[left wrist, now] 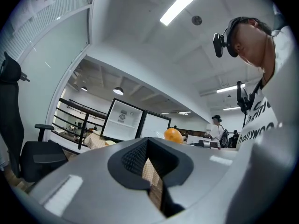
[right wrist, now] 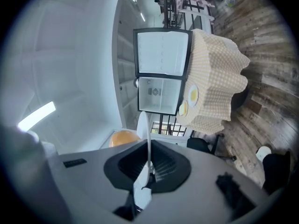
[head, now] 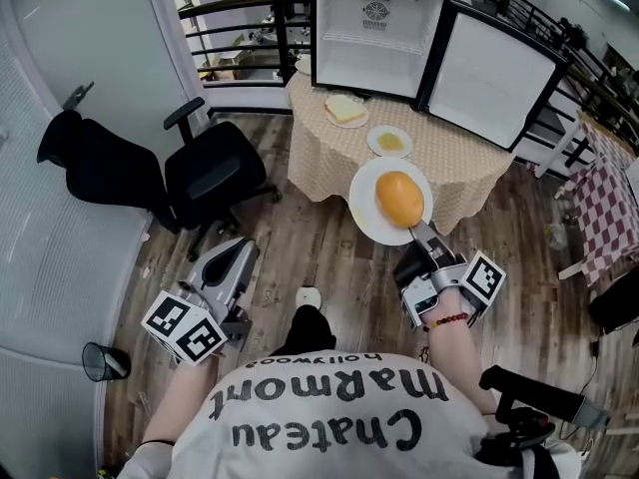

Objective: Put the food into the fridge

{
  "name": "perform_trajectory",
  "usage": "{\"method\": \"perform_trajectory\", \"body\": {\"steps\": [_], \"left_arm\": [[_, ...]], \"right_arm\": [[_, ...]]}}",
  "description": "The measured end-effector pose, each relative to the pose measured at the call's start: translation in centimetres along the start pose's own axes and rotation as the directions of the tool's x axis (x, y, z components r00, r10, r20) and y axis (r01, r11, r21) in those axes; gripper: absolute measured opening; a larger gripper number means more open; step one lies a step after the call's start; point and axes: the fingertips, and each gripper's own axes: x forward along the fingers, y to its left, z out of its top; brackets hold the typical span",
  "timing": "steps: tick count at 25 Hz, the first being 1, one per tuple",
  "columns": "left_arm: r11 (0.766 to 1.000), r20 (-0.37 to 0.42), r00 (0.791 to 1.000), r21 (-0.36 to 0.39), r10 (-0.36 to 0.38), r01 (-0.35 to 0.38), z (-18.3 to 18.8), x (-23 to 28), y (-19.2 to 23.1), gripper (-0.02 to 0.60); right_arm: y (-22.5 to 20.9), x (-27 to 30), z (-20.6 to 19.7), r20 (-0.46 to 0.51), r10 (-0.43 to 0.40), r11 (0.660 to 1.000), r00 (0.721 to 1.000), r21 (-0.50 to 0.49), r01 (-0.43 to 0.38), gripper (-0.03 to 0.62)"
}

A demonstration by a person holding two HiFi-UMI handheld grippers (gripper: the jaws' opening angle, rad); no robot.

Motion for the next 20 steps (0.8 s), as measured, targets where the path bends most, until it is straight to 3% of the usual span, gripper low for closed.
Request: {"method": "perform_trajectory", "body": {"steps": [6, 12, 20], "left_arm": [[1.0, -0.003, 1.0, -0.015, -0.009, 0.008, -0.8, 3.8, 3.1, 0.008], [0.999, 0.003, 1.0, -0.034, -0.014, 0.014, 1.3, 9.4, 9.7, 0.008], [0.996, -0.005, 0.996, -0.043, -0.084, 0.083, 3.1, 16.4, 15.0, 0.008]], "right_arm": [[-1.5, 3.6, 0.6, -0.015, 0.004, 1.0, 1.0, -0.014, -0.004, 0.023], [-1.9, 10.8, 2.6, -0.001, -0.017, 1.0, 1.0, -0.021, 0.017, 0.023], [-2.1, 18.1, 5.7, 0.034, -0.032, 0.999, 0.999, -0.018, 0.033, 0.023]]}}
